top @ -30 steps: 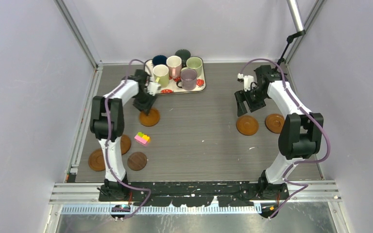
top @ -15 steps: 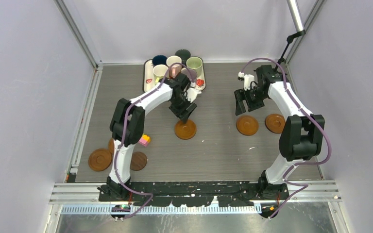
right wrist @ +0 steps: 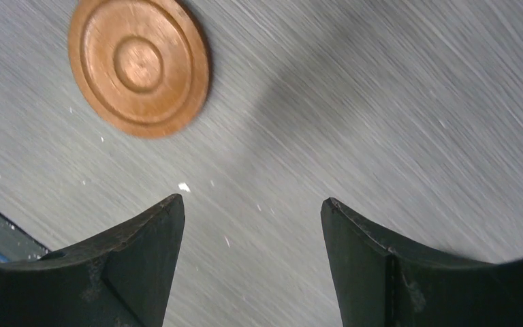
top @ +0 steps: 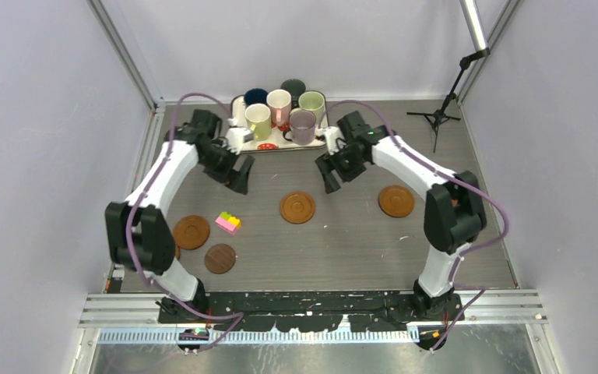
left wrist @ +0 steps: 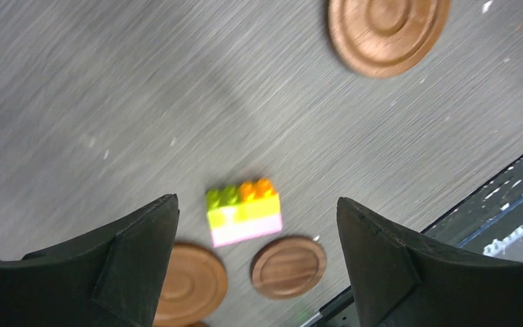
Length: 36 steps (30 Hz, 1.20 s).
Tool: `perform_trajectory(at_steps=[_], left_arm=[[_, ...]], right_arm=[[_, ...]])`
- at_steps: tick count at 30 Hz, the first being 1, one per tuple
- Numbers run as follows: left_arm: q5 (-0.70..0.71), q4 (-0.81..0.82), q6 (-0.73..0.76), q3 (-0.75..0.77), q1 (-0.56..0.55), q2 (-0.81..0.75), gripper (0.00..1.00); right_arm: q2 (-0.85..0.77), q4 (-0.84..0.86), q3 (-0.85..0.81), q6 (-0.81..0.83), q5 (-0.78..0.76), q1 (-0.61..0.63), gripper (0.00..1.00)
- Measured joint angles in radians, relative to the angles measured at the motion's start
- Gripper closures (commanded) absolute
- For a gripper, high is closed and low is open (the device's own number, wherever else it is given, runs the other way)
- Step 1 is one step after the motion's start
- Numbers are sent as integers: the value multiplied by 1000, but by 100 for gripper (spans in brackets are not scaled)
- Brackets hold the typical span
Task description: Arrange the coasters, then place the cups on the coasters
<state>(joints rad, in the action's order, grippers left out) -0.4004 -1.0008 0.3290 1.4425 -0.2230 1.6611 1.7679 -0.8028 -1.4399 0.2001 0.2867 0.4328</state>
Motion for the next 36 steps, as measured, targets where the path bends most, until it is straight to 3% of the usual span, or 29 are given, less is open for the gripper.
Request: perform_trajectory(at_steps=[6,14,19,26,36], left_arm=[[-4,-55,78,-187,156,-190,11],[-40,-106,143,-256,296,-231,11],[-56,-116,156,-256,311,-231,11],[-73,-124,159,-255,311,-231,11],[-82,-126,158,-252,311,-231,11]], right_arm=[[187,54,-110,-43,-73,153,22],[330,74,-225,-64,-146,266,22],[391,81,-269,-66,-190,286,26],[412,82,-257,-59,-229,287,41],[291,123,-71,-30,-221,235,52]])
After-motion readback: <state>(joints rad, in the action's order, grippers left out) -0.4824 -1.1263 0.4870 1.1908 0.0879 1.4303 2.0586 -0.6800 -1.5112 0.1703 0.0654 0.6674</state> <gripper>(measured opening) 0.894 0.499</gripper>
